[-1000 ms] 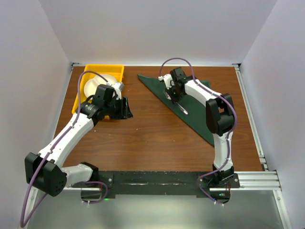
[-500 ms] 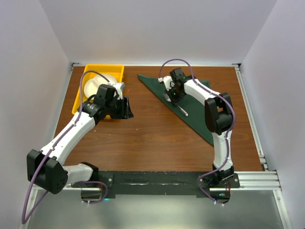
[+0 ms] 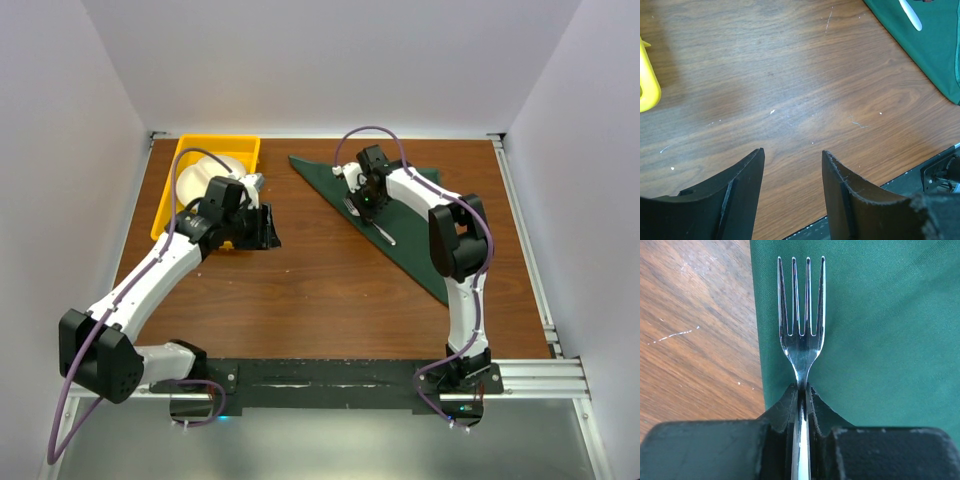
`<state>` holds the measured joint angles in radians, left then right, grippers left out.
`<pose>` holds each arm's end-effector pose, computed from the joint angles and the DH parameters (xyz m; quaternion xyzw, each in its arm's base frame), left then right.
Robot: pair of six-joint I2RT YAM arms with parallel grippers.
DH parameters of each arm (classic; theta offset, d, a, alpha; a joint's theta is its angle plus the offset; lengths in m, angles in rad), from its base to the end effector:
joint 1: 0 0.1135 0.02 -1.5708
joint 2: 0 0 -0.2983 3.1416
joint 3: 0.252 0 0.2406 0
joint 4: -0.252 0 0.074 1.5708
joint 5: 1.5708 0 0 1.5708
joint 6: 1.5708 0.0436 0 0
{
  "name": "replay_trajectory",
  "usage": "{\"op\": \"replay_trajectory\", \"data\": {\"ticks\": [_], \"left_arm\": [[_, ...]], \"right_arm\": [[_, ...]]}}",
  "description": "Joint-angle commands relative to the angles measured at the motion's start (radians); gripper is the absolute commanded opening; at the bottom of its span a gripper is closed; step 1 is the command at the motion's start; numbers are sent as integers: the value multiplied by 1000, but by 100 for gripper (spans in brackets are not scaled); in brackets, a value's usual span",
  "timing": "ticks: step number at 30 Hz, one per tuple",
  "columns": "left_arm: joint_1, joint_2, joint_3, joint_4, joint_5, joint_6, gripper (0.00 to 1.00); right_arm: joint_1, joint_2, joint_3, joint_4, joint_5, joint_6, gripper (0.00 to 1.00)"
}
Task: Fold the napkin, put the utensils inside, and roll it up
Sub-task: Place the utensil onto the napkin
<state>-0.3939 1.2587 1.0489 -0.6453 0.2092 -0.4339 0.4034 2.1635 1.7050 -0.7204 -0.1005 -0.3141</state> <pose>0.2231 -0.1025 0.3195 0.0179 0.9321 -0.2296 0.2796 0.4278 0.1873 0.2031 -0.3531 0.9138 0.0579 0.1921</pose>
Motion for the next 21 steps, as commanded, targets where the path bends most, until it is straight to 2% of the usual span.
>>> {"op": "replay_trajectory", "data": {"ticks": [1, 14, 21], "left_arm": [[1, -12, 14, 26, 16, 17, 54], [1, -15, 13, 18, 16, 17, 54], [1, -12, 14, 18, 24, 17, 54]], "right_arm": [[-5, 15, 5, 7, -16, 1, 10], [-6, 13, 33, -2, -10, 9, 12], [-6, 27, 19, 10, -10, 13, 23]]}}
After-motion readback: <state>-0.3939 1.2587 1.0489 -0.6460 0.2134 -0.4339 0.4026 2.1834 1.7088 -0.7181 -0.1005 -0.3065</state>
